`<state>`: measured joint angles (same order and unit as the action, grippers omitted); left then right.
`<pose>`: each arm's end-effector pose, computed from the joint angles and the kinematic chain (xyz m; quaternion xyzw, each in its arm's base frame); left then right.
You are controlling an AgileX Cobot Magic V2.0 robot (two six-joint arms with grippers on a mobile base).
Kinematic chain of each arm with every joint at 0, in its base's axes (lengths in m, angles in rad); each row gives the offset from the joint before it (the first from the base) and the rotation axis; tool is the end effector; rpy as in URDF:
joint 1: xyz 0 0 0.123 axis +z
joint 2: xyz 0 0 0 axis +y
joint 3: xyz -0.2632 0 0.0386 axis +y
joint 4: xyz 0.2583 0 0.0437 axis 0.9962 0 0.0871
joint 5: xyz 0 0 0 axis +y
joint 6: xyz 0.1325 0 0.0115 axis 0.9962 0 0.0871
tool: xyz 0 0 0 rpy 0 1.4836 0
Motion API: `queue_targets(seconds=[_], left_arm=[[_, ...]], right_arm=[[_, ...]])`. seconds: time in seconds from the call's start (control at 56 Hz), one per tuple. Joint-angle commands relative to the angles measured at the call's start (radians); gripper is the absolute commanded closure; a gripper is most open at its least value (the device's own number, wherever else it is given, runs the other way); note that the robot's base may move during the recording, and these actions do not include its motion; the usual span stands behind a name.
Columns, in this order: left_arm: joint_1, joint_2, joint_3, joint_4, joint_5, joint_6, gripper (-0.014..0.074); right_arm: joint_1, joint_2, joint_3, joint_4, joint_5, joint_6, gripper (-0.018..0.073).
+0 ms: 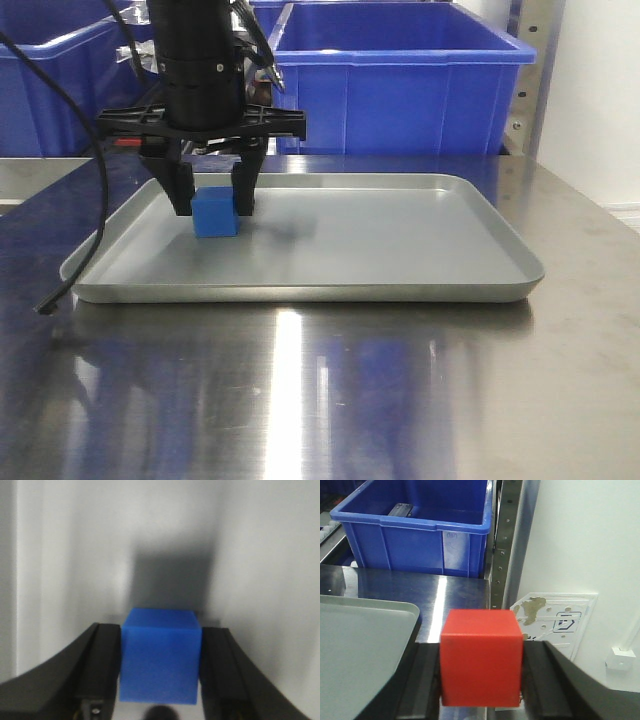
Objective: Sort and place red and blue blocks on shelf
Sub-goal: 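Lower the left gripper over the blue cube and close on it, then lift the blue cube with the left gripper off the tray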
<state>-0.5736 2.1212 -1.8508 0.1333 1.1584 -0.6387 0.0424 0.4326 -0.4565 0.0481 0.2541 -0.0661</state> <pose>0.3964 -0.2368 0.1718 -0.0127 0.9913 -0.0127 0.1300 0.1658 0.0086 0.2992 -0.0274 0.7552 0.0121 0.6548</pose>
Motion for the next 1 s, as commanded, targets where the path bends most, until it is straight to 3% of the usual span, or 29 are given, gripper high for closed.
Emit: queue_targets(seconds=[0.0,0.321,0.482,0.643,0.714,0.982], left_arm=[[-0.005,-0.059,-0.029,0.001,-0.011,-0.007,0.0325],[-0.008,-0.094,-0.029,0.001,-0.013,0.002,0.0335],[-0.006,-0.164,-0.029,-0.015,-0.039,0.149,0.0340],[0.035,-0.245,0.024,-0.181,-0.102,0.387,0.0340],[0.057,-0.289,0.070,-0.212,-0.142,0.458,0.0341],[0.140,-0.535,0.395,-0.212,-0.442,0.524,0.0341]], right_arm=[[-0.004,0.003,-0.030,0.001,-0.087,-0.008,0.0176],[-0.004,0.003,-0.030,0.001,-0.087,-0.008,0.0176],[-0.004,0.003,-0.030,0.001,-0.087,-0.008,0.0176],[-0.004,0.003,-0.030,0.001,-0.087,-0.008,0.0176],[-0.004,0.003,-0.030,0.001,-0.087,-0.008,0.0176],[-0.004,0.003,-0.030,0.001,-0.087,-0.008,0.0176]])
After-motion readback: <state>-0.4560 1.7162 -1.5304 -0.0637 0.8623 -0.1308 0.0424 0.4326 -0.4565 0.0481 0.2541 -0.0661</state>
